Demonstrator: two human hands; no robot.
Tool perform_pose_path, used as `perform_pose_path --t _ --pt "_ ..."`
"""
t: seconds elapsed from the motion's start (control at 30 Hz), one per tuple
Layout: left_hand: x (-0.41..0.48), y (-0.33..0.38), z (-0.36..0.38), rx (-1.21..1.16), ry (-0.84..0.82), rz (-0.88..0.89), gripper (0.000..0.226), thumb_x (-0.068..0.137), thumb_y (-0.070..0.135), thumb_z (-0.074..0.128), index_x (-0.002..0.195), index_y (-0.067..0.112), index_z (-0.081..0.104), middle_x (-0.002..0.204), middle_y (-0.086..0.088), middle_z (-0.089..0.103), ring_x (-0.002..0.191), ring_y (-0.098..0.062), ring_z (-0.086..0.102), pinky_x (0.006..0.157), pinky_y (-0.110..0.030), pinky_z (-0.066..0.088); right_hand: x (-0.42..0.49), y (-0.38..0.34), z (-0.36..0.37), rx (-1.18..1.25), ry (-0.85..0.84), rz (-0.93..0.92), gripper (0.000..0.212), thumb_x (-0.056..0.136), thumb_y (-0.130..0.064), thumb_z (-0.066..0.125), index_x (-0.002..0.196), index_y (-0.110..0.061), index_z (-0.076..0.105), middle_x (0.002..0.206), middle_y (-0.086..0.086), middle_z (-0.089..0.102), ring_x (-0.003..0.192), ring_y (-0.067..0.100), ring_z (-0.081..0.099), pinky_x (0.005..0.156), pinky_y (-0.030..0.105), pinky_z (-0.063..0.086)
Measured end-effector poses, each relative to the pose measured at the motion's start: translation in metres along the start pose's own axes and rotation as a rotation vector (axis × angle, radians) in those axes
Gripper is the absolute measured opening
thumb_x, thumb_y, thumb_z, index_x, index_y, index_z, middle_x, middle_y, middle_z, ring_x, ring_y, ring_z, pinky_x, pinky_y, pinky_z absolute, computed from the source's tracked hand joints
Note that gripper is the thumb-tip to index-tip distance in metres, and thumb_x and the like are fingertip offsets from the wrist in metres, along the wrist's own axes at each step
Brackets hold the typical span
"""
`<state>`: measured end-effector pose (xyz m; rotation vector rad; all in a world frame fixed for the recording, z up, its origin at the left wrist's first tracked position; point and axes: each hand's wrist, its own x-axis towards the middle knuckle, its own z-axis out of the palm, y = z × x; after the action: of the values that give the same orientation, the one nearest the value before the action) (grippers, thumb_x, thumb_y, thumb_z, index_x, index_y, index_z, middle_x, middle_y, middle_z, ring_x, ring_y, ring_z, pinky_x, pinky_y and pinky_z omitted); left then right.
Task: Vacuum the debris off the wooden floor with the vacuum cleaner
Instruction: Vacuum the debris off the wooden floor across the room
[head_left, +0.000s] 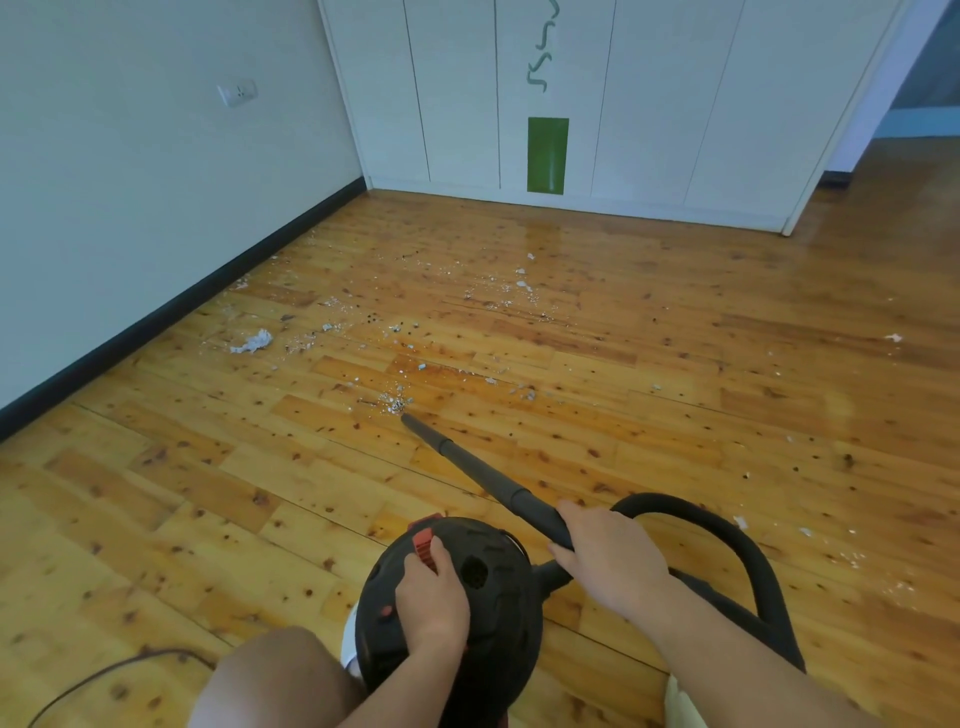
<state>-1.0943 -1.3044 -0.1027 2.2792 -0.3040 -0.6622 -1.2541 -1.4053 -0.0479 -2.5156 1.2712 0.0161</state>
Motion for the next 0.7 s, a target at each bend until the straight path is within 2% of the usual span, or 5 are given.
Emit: perform_pose_path --t 0.2,0.3,0.37,0.57,0.7 --pt "-0.003 0.004 -0.004 0.058 -0.045 0.005 0.021 0.106 0.027 0.047 0.100 0.009 0.055 0.085 -0.004 0.061 0.071 -0.011 0.058 0.054 -0.020 0.037 -0.011 0.007 -0.006 -0.029 0.028 0.059 0.031 0.105 -0.041 0.054 0.131 -0.026 0.050 0.096 -0.007 0.061 0.080 0.013 0.060 0.062 0.020 0.045" --pt "-0.002 0.003 -0.006 0.087 -0.069 0.040 0.023 0.107 0.027 0.044 0.099 0.008 0.055 0.085 -0.005 0.061 0.072 -0.012 0.058 0.053 -0.021 0.036 -0.017 0.018 -0.011 -0.029 0.045 0.122 0.030 0.103 -0.042 0.055 0.128 -0.026 0.051 0.101 -0.007 0.064 0.087 0.013 0.065 0.073 0.027 0.056" --pt "-0.005 0.004 -0.006 0.116 -0.093 0.095 0.026 0.107 0.029 0.043 0.093 0.010 0.054 0.084 -0.005 0.061 0.072 -0.013 0.059 0.053 -0.022 0.038 -0.023 0.024 -0.015 -0.021 0.057 0.165 0.027 0.102 -0.043 0.057 0.124 -0.028 0.054 0.100 -0.009 0.064 0.088 0.013 0.065 0.078 0.031 0.058" --pt "-0.014 0.005 0.003 0.187 -0.204 0.206 0.029 0.106 0.031 0.045 0.087 0.014 0.057 0.083 -0.005 0.066 0.074 -0.017 0.064 0.067 -0.034 0.052 -0.046 0.043 -0.026 -0.012 0.103 0.293 0.027 0.102 -0.039 0.056 0.127 -0.030 0.052 0.086 -0.012 0.056 0.074 0.011 0.062 0.064 0.026 0.056" --pt "-0.016 0.009 0.005 0.207 -0.225 0.216 0.028 0.105 0.029 0.046 0.086 0.013 0.059 0.083 -0.004 0.065 0.074 -0.014 0.060 0.061 -0.029 0.043 -0.057 0.054 -0.034 -0.021 0.108 0.364 0.024 0.103 -0.038 0.056 0.123 -0.025 0.054 0.091 -0.008 0.057 0.077 0.012 0.062 0.069 0.029 0.059"
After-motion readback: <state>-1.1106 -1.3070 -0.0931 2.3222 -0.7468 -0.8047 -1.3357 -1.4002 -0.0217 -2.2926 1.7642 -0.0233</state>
